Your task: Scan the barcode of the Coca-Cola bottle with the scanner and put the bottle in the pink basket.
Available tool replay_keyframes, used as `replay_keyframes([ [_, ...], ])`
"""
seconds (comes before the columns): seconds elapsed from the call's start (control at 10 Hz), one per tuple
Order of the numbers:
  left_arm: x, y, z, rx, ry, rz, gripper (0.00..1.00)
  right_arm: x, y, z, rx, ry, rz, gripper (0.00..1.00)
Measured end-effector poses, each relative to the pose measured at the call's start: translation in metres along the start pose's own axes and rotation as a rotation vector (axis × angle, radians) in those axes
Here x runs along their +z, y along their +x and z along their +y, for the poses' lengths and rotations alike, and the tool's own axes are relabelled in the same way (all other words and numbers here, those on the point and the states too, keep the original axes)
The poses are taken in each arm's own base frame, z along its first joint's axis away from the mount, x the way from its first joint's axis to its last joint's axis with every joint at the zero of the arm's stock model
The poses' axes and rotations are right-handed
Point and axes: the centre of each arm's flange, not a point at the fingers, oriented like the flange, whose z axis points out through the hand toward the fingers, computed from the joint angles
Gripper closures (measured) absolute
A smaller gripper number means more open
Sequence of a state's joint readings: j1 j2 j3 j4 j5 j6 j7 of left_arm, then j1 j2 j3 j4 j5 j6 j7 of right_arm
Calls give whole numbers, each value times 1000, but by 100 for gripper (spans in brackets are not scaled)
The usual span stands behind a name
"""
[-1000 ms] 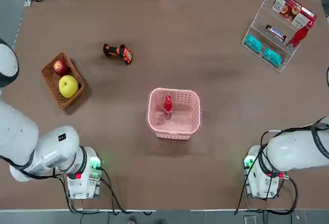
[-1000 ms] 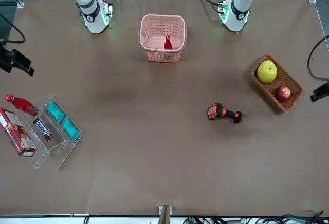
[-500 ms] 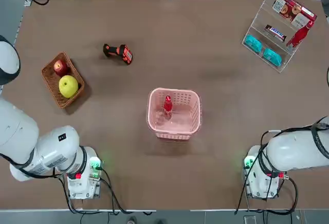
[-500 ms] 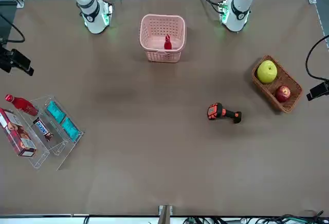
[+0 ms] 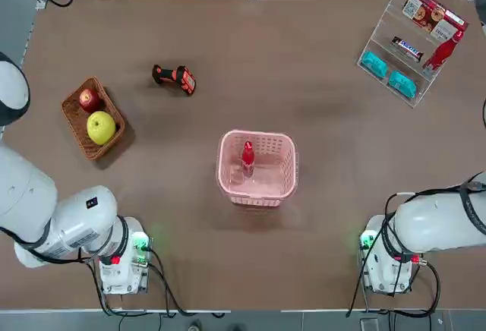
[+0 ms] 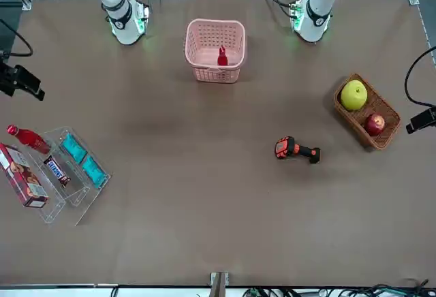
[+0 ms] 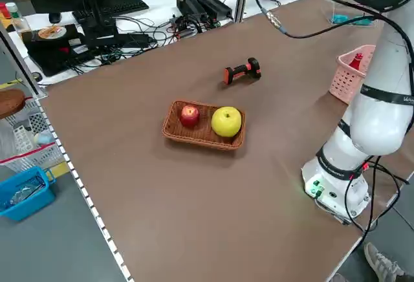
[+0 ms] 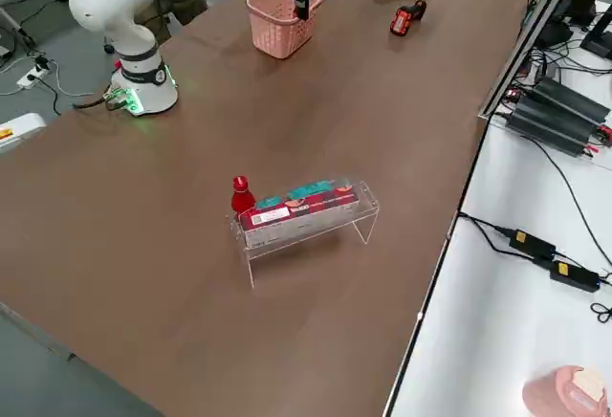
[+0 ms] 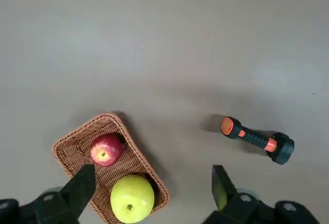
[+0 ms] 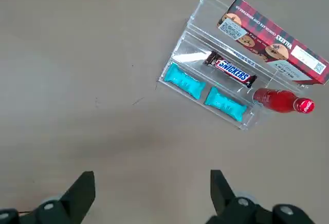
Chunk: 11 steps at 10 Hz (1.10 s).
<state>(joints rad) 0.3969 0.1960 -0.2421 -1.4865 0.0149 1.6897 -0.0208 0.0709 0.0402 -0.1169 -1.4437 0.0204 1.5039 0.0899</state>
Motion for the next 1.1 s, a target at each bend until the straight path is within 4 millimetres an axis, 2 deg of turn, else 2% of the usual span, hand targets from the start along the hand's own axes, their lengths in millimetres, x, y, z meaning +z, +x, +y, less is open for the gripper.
replay_keyframes([
  [0.6, -6, -2, 24, -2, -30, 8, 0, 0, 0, 0, 0, 0, 0, 1],
  [0.9, -7, -6, 54, -11, -37, 8, 0, 0, 0, 0, 0, 0, 0, 1],
  [1.1, -8, -7, 61, -7, -38, 8, 0, 0, 0, 0, 0, 0, 0, 1],
])
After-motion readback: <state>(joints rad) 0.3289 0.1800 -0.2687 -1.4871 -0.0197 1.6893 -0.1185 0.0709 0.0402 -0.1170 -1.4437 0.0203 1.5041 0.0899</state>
